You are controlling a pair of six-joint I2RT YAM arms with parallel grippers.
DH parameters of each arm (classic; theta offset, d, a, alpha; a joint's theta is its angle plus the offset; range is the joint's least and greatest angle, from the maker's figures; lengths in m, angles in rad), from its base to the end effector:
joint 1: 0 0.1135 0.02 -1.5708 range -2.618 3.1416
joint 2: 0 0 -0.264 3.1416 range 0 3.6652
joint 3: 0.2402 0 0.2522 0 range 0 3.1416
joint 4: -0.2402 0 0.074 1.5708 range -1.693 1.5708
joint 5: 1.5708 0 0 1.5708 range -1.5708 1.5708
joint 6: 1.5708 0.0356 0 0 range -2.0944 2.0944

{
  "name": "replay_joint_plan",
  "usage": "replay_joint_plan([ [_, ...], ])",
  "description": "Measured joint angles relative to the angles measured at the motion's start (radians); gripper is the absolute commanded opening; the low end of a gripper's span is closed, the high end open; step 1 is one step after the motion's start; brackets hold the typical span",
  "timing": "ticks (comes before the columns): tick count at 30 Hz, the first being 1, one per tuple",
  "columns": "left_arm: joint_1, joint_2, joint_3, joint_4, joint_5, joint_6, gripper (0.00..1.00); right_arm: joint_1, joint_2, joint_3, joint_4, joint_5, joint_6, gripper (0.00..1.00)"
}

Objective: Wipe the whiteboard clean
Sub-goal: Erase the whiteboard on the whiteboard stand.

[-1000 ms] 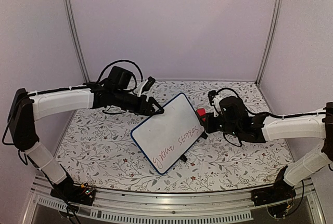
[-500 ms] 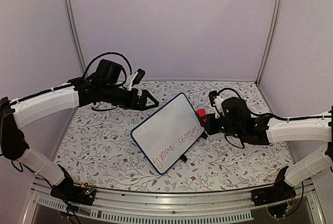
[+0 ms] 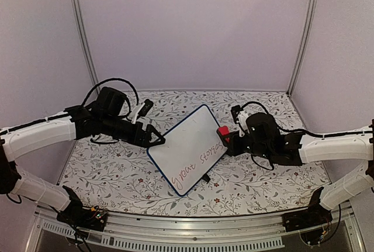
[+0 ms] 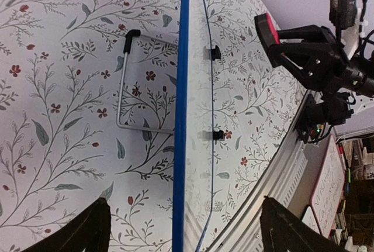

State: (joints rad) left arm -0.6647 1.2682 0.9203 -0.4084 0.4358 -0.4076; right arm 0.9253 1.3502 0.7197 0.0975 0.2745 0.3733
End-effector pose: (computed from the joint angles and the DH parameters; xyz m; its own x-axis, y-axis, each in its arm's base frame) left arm 0.2027 -0.1780 0.2655 -0.8133 0.1808 -0.5530 0.5211 0.6490 -0.5543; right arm 0.1814 0.2248 0.2201 -0.5138 -0.0987 -0.8522 -0.4737 0.8609 0.1859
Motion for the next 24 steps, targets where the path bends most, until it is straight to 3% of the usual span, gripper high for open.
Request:
replay_joint_plan([
  [12,-0.003,0.0,-0.033,-0.002,-0.053,-0.055,0.45,0.091,0.064,0.028,-0.005,0.035,-0.019,0.23],
  [20,-0.028,0.0,-0.033,-0.012,-0.062,-0.089,0.37,0.091,0.063,0.028,-0.008,0.067,-0.019,0.23],
  [24,-0.051,0.0,-0.033,-0.018,-0.066,-0.101,0.26,0.091,0.063,0.027,-0.008,0.075,-0.018,0.23],
])
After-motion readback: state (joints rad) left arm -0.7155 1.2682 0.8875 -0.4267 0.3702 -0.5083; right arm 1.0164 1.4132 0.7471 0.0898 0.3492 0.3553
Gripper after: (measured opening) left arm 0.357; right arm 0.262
